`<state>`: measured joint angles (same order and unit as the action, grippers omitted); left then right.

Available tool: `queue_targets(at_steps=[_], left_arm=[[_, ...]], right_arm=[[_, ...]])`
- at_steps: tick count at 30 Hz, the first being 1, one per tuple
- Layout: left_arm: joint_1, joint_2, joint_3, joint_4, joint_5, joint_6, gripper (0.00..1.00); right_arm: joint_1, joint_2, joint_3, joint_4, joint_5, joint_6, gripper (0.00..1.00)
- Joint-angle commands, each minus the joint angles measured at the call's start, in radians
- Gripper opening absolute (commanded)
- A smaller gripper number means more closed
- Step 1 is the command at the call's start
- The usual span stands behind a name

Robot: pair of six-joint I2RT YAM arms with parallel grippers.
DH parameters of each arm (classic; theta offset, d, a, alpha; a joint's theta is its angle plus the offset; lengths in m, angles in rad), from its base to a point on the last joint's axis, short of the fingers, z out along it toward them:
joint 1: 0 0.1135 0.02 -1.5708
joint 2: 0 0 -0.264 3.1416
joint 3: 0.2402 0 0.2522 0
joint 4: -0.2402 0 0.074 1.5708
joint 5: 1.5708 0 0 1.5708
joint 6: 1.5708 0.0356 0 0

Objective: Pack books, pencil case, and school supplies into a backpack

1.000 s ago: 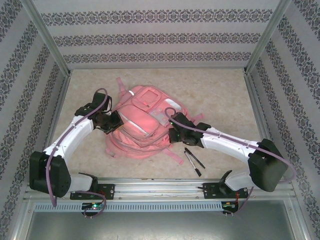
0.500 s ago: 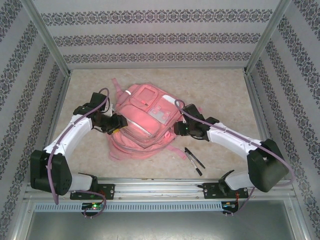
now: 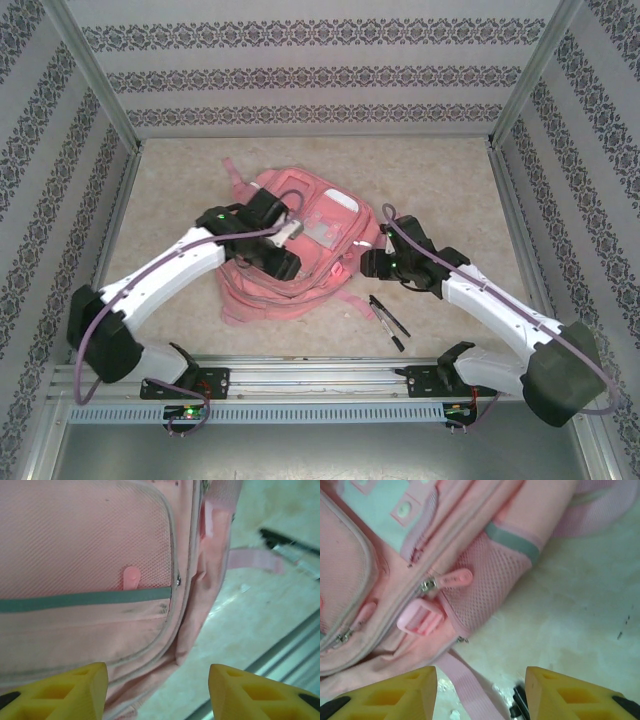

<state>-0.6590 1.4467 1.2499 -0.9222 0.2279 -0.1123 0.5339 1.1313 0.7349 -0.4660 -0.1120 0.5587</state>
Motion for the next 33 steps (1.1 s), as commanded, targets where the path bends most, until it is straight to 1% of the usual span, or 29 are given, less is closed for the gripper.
queue_targets(at_steps=[1,4,6,9,11,14,19,20,22,25,27,29,31,33], left_arm=[[-0.067,0.096,0.04,-0.033,-0.184,0.106,0.58],[-0.139,0.154,0.041,0.019,-0.247,0.129,0.64],[-0.159,0.191,0.057,0.029,-0.29,0.119,0.65],[-0.163,0.241,0.068,0.038,-0.368,0.096,0.66],[-0.163,0.272,0.069,0.039,-0.412,0.087,0.64],[-0.163,0.312,0.061,0.034,-0.41,0.092,0.61],[-0.163,0.313,0.025,0.057,-0.408,0.12,0.5],[-0.163,0.304,0.017,0.067,-0.408,0.13,0.46],[-0.159,0.285,0.01,0.082,-0.405,0.156,0.26],[-0.156,0.261,0.025,0.081,-0.385,0.202,0.01],[-0.147,0.233,0.032,0.086,-0.336,0.228,0.0],[-0.127,0.201,0.042,0.094,-0.25,0.242,0.0],[-0.097,0.17,0.048,0.109,-0.167,0.228,0.0],[-0.064,0.147,0.052,0.118,-0.102,0.216,0.0]], right_arm=[[-0.009,-0.052,-0.042,-0.012,-0.005,0.043,0.49],[-0.021,-0.082,-0.071,-0.007,-0.006,0.051,0.49],[-0.026,-0.097,-0.086,0.002,-0.009,0.063,0.49],[-0.029,-0.11,-0.108,0.025,-0.014,0.076,0.49],[-0.031,-0.112,-0.115,0.036,-0.017,0.082,0.49],[-0.031,-0.103,-0.12,0.062,-0.045,0.086,0.49],[-0.032,-0.072,-0.122,0.147,-0.141,0.037,0.48],[-0.031,-0.066,-0.12,0.16,-0.148,0.029,0.47],[-0.029,-0.052,-0.115,0.194,-0.161,0.008,0.47],[-0.013,-0.029,-0.111,0.252,-0.19,-0.078,0.47],[0.009,-0.014,-0.106,0.281,-0.201,-0.161,0.48],[0.03,-0.004,-0.108,0.313,-0.22,-0.236,0.48],[0.049,0.003,-0.121,0.378,-0.27,-0.34,0.49],[0.061,0.008,-0.149,0.465,-0.366,-0.5,0.49]])
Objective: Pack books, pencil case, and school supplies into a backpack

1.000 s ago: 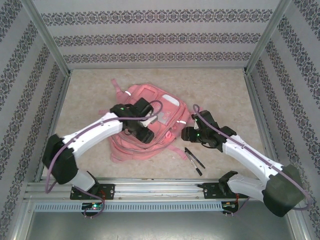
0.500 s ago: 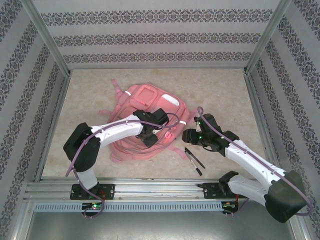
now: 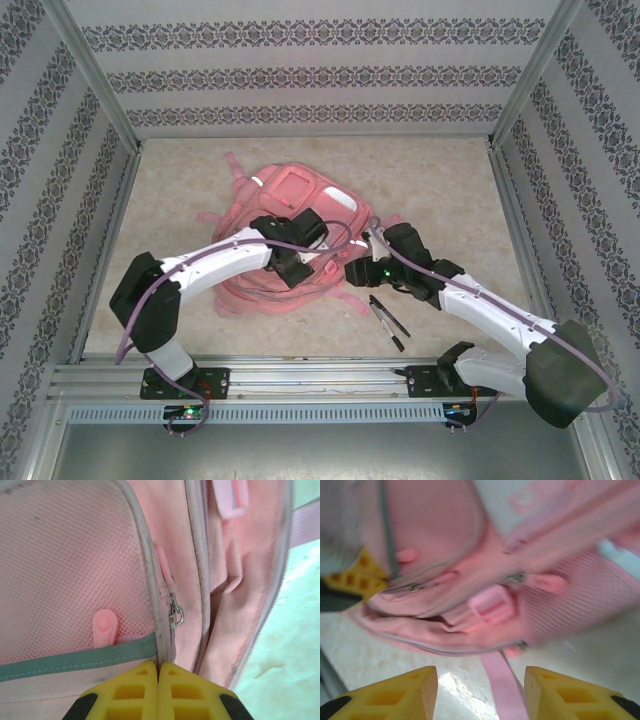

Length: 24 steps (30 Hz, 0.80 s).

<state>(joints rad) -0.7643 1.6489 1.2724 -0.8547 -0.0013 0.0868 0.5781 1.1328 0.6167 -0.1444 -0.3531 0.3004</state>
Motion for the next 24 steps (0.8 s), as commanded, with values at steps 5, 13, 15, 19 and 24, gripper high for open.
queue_targets(at_steps=[5,13,15,19,24], left_arm=[[0.111,-0.088,0.002,0.081,0.281,-0.005,0.0],[0.12,-0.092,-0.067,0.041,0.29,0.084,0.55],[0.12,-0.096,-0.102,0.03,0.176,0.128,0.62],[0.12,-0.104,-0.15,0.032,0.084,0.262,0.66],[0.118,-0.137,-0.205,0.108,0.09,0.357,0.7]], right_arm=[[0.022,0.066,-0.071,0.301,-0.286,-0.66,0.53],[0.019,0.277,0.055,0.259,-0.303,-0.985,0.53],[0.009,0.292,0.059,0.283,-0.293,-0.987,0.53],[-0.011,0.276,0.036,0.34,-0.284,-0.965,0.53],[-0.023,0.251,0.013,0.363,-0.291,-0.951,0.53]])
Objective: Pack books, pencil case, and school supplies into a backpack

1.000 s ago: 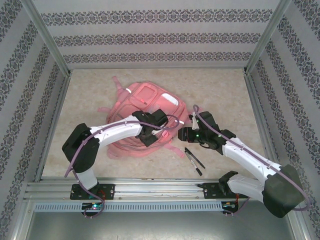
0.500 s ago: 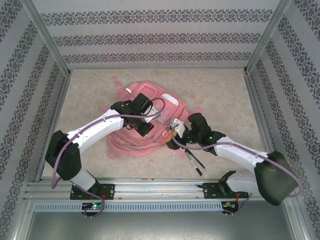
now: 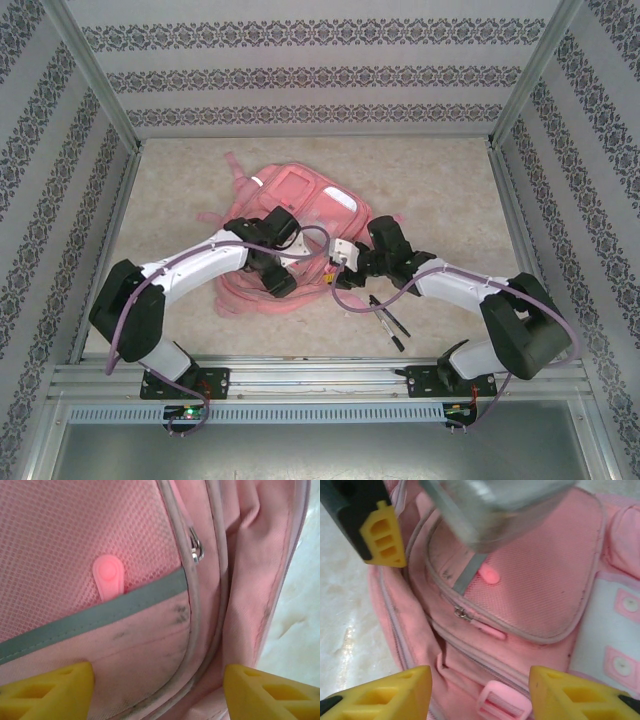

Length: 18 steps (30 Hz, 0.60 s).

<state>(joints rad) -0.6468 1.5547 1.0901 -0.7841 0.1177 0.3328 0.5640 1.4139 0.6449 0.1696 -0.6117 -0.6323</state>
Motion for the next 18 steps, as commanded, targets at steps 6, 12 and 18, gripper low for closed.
queue_targets(at_steps=[6,12,18], left_arm=[[-0.002,-0.001,-0.056,0.124,-0.163,0.163,0.7],[-0.002,0.042,-0.085,0.238,-0.178,0.193,0.42],[-0.002,-0.022,-0.042,0.191,-0.005,0.198,0.0]], right_arm=[[-0.008,-0.014,-0.029,0.103,-0.033,0.021,0.54],[-0.006,0.008,-0.04,0.164,-0.068,0.06,0.54],[-0.016,0.058,0.002,0.095,-0.231,-0.023,0.54]])
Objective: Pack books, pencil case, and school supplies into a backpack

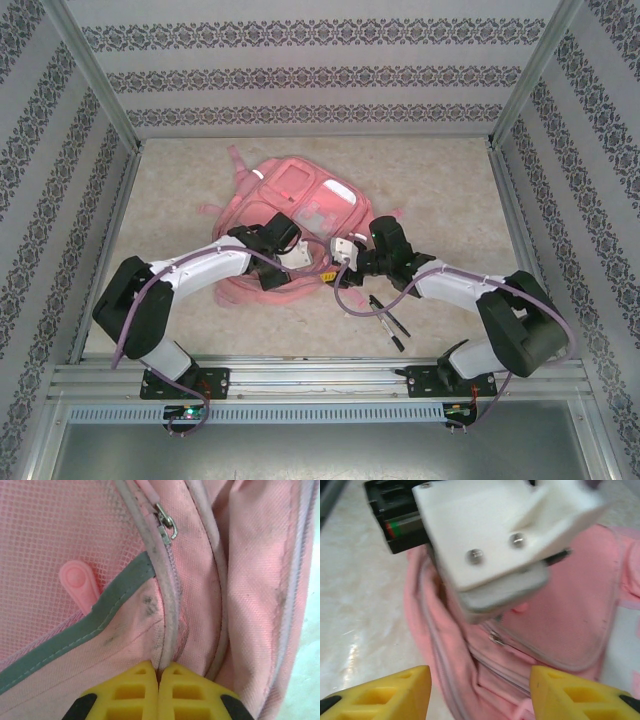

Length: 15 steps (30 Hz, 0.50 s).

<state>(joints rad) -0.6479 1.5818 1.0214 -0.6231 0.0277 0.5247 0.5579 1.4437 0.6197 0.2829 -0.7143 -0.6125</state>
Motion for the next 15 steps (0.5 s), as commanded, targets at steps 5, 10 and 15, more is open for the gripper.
queue_targets(at_steps=[5,10,15], left_arm=[[0.006,-0.174,-0.011,0.071,0.136,0.018,0.0],[0.024,-0.232,-0.051,0.099,0.212,0.043,0.0],[0.031,-0.241,-0.082,0.128,0.261,0.033,0.0]], right_arm=[[-0.02,0.096,0.089,-0.016,-0.104,-0.028,0.53],[-0.029,0.156,0.149,0.02,-0.003,0.094,0.52],[-0.024,0.167,0.156,0.032,0.04,0.119,0.51]])
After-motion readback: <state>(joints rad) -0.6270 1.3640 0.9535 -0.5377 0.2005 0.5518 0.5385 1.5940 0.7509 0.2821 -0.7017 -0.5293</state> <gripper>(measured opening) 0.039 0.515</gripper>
